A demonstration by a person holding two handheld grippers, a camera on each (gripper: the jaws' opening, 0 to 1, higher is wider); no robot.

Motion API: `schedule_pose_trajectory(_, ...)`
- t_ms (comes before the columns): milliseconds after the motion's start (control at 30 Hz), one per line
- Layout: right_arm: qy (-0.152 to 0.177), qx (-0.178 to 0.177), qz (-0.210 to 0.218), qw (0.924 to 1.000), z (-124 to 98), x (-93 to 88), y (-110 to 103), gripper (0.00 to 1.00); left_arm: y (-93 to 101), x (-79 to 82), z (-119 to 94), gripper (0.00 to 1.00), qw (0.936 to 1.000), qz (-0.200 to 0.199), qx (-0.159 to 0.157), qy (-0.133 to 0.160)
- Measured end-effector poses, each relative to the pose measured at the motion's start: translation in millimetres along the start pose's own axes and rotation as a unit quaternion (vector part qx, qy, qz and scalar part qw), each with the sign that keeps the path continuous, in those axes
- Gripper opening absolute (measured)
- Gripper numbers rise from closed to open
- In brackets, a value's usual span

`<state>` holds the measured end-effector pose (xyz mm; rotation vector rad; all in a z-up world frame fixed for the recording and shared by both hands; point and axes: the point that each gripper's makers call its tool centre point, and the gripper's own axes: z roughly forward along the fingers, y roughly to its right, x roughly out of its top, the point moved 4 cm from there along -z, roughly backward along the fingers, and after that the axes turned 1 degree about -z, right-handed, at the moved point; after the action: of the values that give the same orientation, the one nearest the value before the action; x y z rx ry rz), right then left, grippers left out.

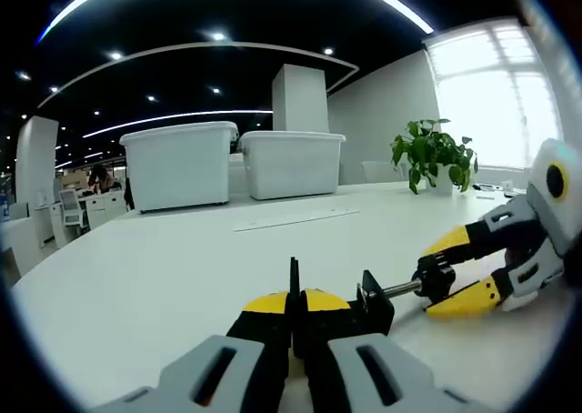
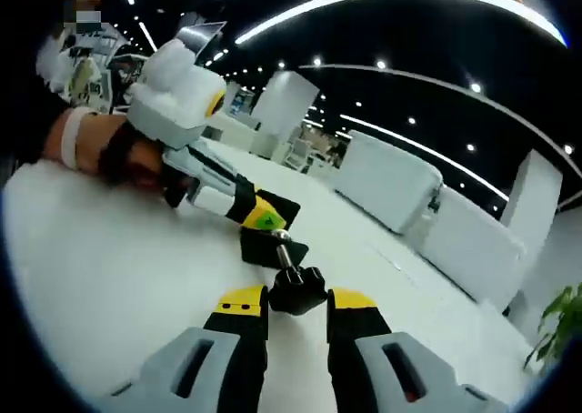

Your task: Clamp the fixed fixture on the desktop, loosen the retaining clip, secure it to the edge of the desk, and tighten the retaining clip.

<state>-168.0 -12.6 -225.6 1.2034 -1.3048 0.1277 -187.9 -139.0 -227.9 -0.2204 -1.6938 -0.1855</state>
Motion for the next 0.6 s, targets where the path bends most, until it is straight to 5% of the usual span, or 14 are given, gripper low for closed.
schedule_pose_trajectory(67, 0.007, -0.005, -0.052, 0.9986, 0, 2.2, 0, 0.23, 0.0, 0.0, 0, 0.04, 1.0000, 0.000, 0.000, 0.000)
schedule_pose_trajectory(267, 0.006, -0.009, -0.085, 0.9963, 2, 4.6, 1, 0.23, -0.3, -0.2, 0, 0.04, 1.0000, -0.003, -0.001, -0.001)
schedule_pose_trajectory(333, -0.003, 0.010, 0.030, 0.9995, 2, -1.9, 0, 0.24, -0.4, -0.2, 0, 0.04, 1.0000, -0.001, -0.001, -0.001)
schedule_pose_trajectory(433, 0.007, 0.016, 0.152, 0.9882, 1, -1.3, 7, 0.28, 0.1, -0.1, 0, 0.04, 1.0000, -0.001, -0.002, 0.000)
schedule_pose_trajectory(500, 0.011, 0.026, 0.239, 0.9706, 1, -1.5, 12, 0.32, 0.0, -0.1, 1, 0.04, 1.0000, -0.001, -0.002, -0.001)
schedule_pose_trajectory(600, 0.005, 0.039, 0.373, 0.9271, -1, -5.2, 17, 0.40, 0.0, -0.2, 1, 0.04, 1.0000, -0.001, -0.002, -0.001)
